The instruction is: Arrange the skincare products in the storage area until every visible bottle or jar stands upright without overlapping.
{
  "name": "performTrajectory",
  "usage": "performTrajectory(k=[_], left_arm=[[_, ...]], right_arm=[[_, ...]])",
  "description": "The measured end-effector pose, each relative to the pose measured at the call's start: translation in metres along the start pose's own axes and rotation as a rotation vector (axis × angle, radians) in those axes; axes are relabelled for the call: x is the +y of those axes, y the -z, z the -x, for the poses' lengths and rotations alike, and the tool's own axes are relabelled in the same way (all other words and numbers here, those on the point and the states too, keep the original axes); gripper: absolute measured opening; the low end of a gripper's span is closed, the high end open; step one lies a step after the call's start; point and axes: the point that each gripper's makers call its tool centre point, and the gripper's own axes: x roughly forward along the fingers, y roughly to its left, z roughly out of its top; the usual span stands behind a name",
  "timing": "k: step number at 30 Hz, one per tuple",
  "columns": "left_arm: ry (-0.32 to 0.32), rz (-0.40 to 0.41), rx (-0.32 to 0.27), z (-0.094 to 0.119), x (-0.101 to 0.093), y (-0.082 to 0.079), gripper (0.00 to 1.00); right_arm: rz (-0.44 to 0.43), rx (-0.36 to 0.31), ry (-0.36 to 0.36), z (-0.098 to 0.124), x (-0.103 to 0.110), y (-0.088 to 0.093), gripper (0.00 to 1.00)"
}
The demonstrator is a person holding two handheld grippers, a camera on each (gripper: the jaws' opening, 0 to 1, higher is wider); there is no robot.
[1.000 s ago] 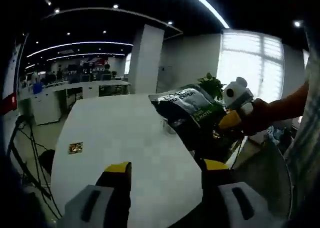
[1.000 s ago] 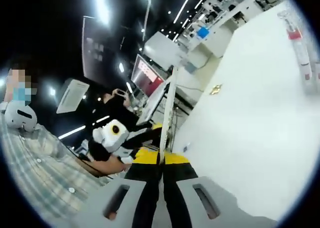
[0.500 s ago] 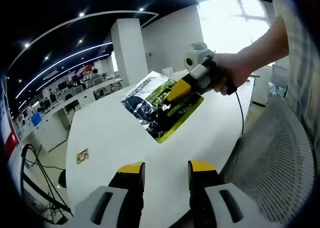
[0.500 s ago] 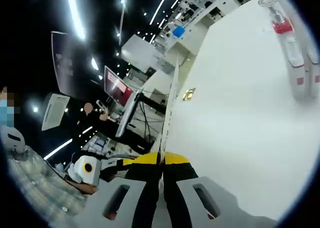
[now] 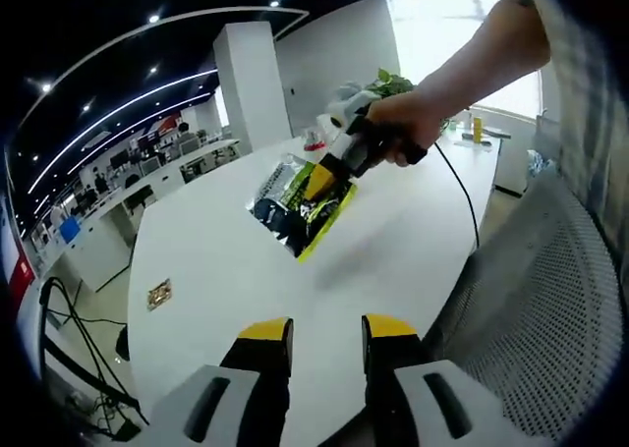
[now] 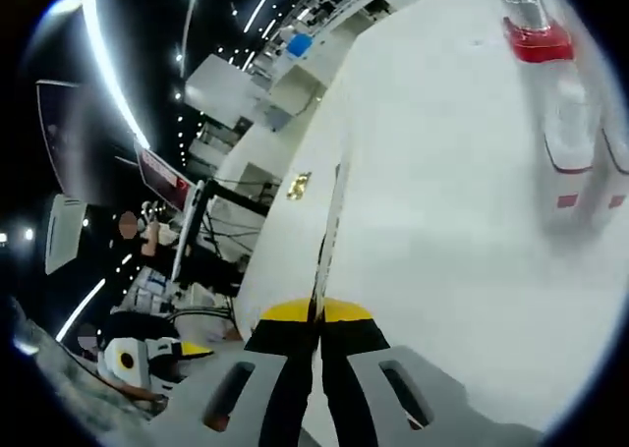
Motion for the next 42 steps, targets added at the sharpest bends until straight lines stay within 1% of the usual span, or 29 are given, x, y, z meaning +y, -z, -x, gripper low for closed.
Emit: performTrajectory(k=[3,4,9,11,13,15,17,23,29,33,37,42], left_arm=[[-0.002,0.004,0.007,0.0,0.001,0.001,0.28],[-0.004,0.004,0.013,-0.001,0.001,0.003,0.28],[-0.006,0.004,0.034,-0.002,0.002,0.007,0.28],[-0.007,0.003,0.041,-0.003,0.002,0.008,0.28],[-0.008,0.002,0.046,-0.003,0.002,0.009,0.27],[-0.01,-0.001,0.051,-0.003,0.002,0.01,0.27],[-0.01,-0.003,0.056,-0.003,0.003,0.011,0.27],[0.002,-0.028,0.065,-0.004,-0.001,0.012,0.25],[0.002,-0.029,0.077,-0.004,-0.001,0.014,0.25],[0.005,-0.036,0.079,-0.004,-0.001,0.015,0.25],[0.006,-0.037,0.084,-0.004,-0.001,0.016,0.25],[0.004,-0.043,0.087,-0.004,-0.001,0.016,0.25]], right_arm=[[0.003,0.006,0.029,-0.003,-0.004,-0.002,0.0],[0.012,0.017,0.072,-0.003,-0.012,-0.002,0.0],[0.044,0.054,0.158,-0.004,-0.027,-0.002,0.0],[0.034,0.051,0.178,-0.004,-0.032,-0.005,0.01],[0.011,0.036,0.214,-0.001,-0.039,-0.008,0.01],[0.009,0.034,0.244,0.0,-0.045,-0.01,0.01],[0.018,0.035,0.297,0.004,-0.054,-0.011,0.01],[0.064,0.064,0.345,0.006,-0.063,-0.01,0.02],[0.07,0.051,0.372,0.008,-0.072,-0.015,0.06],[0.095,0.033,0.406,0.011,-0.081,-0.021,0.1],[0.105,0.028,0.424,0.013,-0.086,-0.023,0.12],[0.147,0.006,0.464,0.017,-0.093,-0.027,0.16]])
